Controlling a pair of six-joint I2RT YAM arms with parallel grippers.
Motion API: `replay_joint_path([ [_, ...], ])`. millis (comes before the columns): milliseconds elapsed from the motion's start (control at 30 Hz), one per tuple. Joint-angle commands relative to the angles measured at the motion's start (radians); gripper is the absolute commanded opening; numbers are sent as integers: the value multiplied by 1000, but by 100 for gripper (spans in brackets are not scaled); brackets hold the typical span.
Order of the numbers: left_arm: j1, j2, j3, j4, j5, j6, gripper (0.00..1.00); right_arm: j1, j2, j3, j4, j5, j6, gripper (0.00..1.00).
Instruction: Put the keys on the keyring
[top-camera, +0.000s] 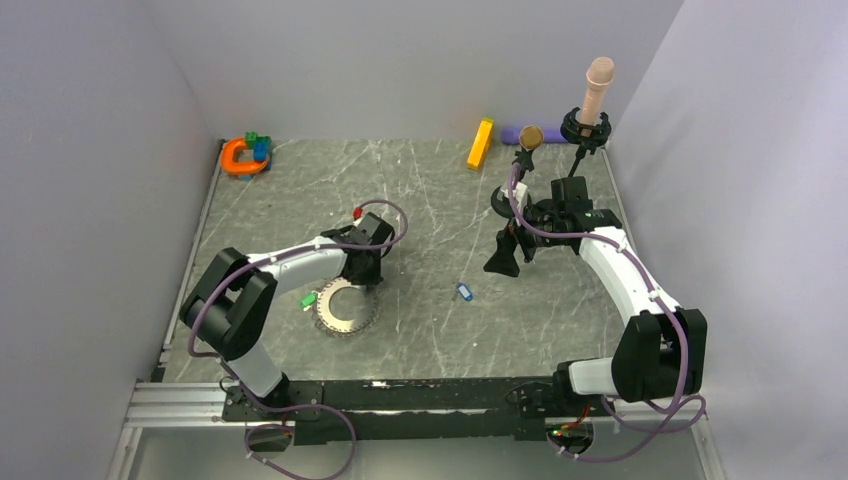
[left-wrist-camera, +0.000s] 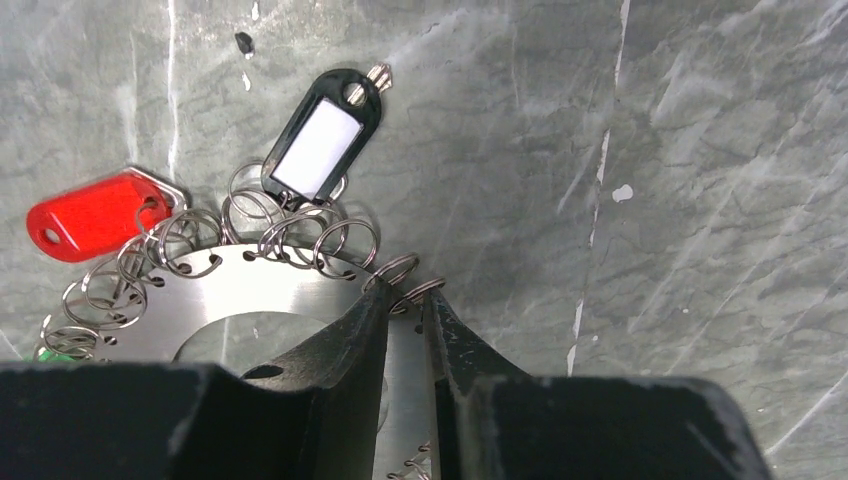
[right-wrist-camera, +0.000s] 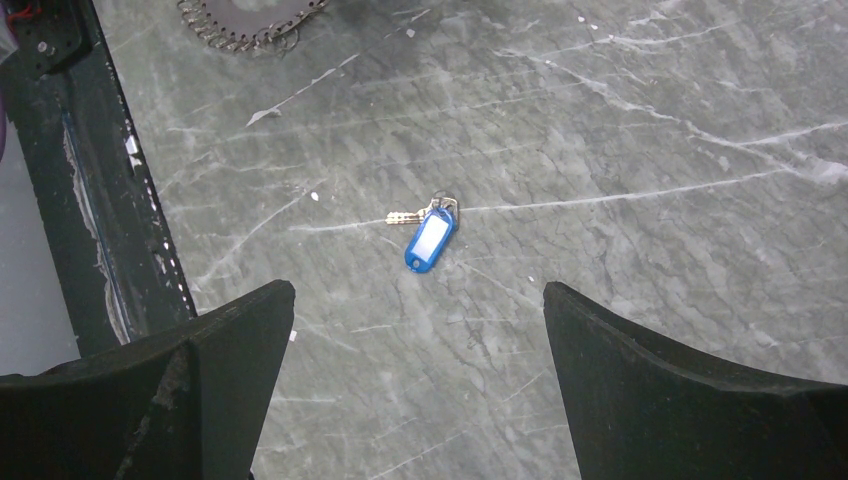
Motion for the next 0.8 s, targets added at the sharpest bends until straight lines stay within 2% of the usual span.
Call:
replay_joint_path([
  [0,3,19,44,-18,-30,97,24,5,-3,7,16,-1,-16,100],
  [433,7,7,22,38,57,224,12,5,-3,7,15,1,-17,100],
  [533,12,0,18,41,63,238,0,4,-3,9,14,1,-17,100],
  [767,14,-100,-40,110,88,305,0,5,-3,9,10,-4,-22,100],
])
